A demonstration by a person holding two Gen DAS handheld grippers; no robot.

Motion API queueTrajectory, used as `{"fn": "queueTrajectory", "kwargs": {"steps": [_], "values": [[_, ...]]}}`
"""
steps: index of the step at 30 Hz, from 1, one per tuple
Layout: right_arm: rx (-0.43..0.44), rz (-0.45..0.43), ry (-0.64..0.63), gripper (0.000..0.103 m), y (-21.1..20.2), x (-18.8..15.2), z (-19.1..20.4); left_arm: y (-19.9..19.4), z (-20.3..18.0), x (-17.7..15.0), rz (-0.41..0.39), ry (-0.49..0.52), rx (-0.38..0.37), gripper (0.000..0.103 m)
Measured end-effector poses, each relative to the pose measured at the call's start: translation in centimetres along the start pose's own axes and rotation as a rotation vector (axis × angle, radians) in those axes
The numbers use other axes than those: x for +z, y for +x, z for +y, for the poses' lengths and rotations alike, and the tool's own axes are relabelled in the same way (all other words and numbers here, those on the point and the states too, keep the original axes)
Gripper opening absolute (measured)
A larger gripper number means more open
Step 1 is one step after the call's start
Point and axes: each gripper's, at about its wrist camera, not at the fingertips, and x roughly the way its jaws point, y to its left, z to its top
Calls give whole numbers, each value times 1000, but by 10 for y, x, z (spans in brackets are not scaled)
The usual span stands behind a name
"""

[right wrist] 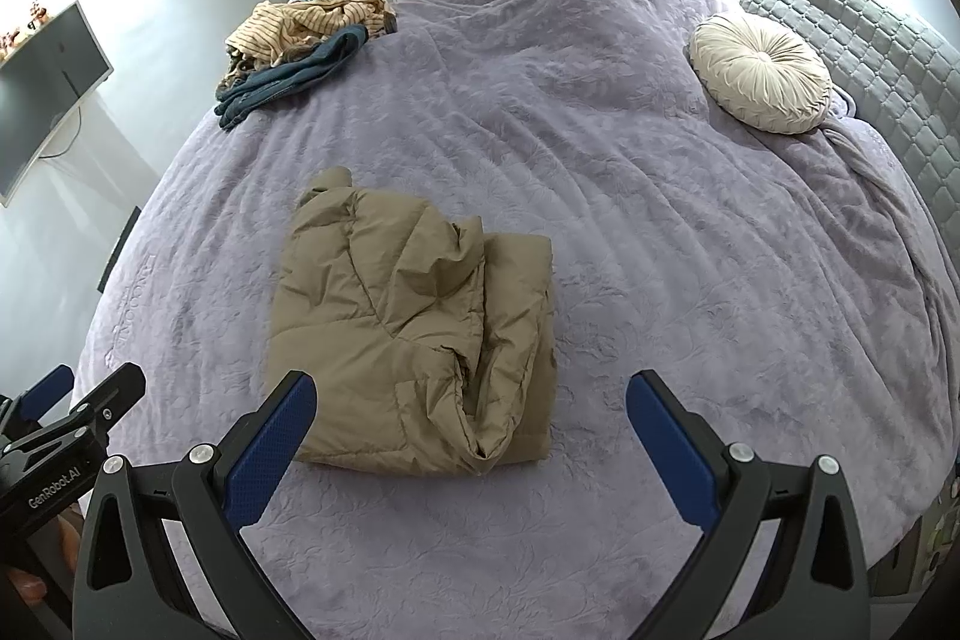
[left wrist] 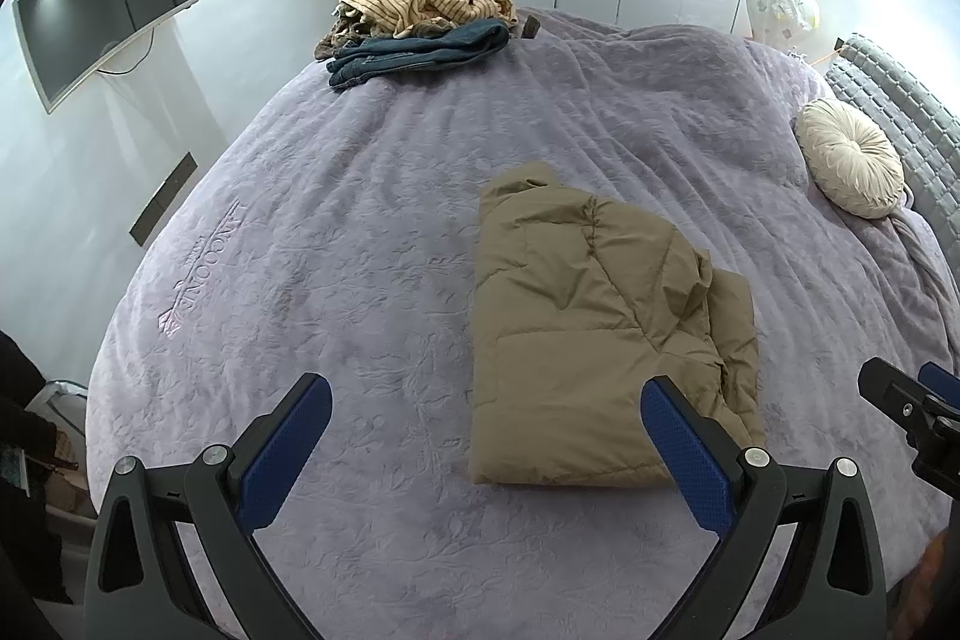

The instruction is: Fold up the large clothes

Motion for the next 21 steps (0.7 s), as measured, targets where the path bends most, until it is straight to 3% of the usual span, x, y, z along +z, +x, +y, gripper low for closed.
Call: {"fn": "queueTrajectory", "kwargs": {"steps": [21], "values": [[0,3,11,103,-3,-9,10,-4,5,4,-11,10,-16,103]]}}
